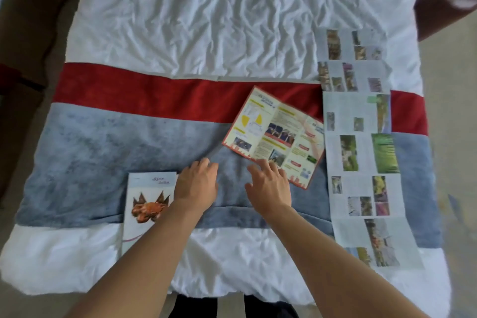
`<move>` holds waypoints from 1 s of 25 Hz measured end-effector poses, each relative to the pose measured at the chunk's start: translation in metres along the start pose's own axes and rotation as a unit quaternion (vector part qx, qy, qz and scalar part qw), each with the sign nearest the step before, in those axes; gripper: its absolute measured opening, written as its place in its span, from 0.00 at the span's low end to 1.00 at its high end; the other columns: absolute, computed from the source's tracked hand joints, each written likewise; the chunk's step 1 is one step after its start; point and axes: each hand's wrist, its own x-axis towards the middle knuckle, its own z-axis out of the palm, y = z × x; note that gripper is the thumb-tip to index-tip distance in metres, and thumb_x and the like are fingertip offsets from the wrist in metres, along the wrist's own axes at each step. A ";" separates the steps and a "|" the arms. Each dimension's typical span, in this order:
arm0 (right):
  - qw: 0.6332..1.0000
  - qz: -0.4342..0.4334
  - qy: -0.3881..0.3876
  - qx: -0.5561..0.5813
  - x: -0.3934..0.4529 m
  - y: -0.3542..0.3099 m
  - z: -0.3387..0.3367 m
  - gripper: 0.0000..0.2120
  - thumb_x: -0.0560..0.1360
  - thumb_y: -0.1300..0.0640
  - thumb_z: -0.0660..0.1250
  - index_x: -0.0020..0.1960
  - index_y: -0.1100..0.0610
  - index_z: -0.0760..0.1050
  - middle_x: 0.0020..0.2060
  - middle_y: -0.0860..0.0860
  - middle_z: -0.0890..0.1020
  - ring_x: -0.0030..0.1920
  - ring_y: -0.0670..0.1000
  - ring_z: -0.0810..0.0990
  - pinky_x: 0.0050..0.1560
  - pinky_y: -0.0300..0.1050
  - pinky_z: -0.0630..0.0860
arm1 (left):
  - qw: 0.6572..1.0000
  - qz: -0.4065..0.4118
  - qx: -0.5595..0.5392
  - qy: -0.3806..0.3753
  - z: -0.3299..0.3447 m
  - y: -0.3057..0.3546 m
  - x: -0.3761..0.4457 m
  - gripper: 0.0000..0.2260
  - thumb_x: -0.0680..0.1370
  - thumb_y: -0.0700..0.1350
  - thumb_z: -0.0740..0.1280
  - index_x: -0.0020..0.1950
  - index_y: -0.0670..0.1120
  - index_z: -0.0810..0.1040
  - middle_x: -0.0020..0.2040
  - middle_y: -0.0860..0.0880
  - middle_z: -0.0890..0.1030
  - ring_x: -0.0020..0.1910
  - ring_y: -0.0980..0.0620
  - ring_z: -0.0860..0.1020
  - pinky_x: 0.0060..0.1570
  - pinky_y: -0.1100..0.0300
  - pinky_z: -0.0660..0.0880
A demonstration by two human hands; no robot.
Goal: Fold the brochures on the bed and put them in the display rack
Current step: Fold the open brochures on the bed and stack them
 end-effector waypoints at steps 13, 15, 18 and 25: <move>0.991 0.113 0.000 0.067 0.031 0.096 -0.011 0.26 0.77 0.50 0.67 0.73 0.49 0.66 0.70 0.50 0.70 0.68 0.56 0.70 0.64 0.54 0.70 | 0.999 0.025 -0.016 0.013 -0.014 0.071 0.102 0.19 0.78 0.50 0.67 0.67 0.46 0.70 0.65 0.47 0.71 0.63 0.46 0.70 0.53 0.51 0.75; 0.988 0.135 -0.014 0.080 0.036 0.098 -0.003 0.30 0.77 0.49 0.67 0.76 0.48 0.61 0.75 0.51 0.64 0.72 0.56 0.65 0.66 0.55 0.70 | 1.000 0.003 -0.029 0.007 -0.011 0.068 0.115 0.22 0.76 0.50 0.69 0.67 0.45 0.68 0.68 0.45 0.67 0.65 0.44 0.69 0.53 0.49 0.75; 0.979 0.175 -0.015 0.106 0.042 0.103 0.006 0.34 0.75 0.48 0.70 0.76 0.47 0.57 0.78 0.53 0.54 0.77 0.59 0.53 0.67 0.57 0.72 | 0.996 -0.045 -0.073 -0.003 -0.007 0.063 0.131 0.27 0.75 0.49 0.70 0.70 0.44 0.64 0.67 0.41 0.66 0.64 0.40 0.69 0.54 0.46 0.76; 0.967 0.211 -0.018 0.138 0.050 0.102 0.012 0.37 0.75 0.49 0.70 0.77 0.47 0.54 0.79 0.54 0.49 0.79 0.59 0.47 0.65 0.61 0.74 | 0.980 -0.073 -0.160 0.089 -0.010 0.063 0.141 0.28 0.74 0.45 0.71 0.71 0.45 0.62 0.58 0.43 0.73 0.55 0.42 0.75 0.45 0.49 0.75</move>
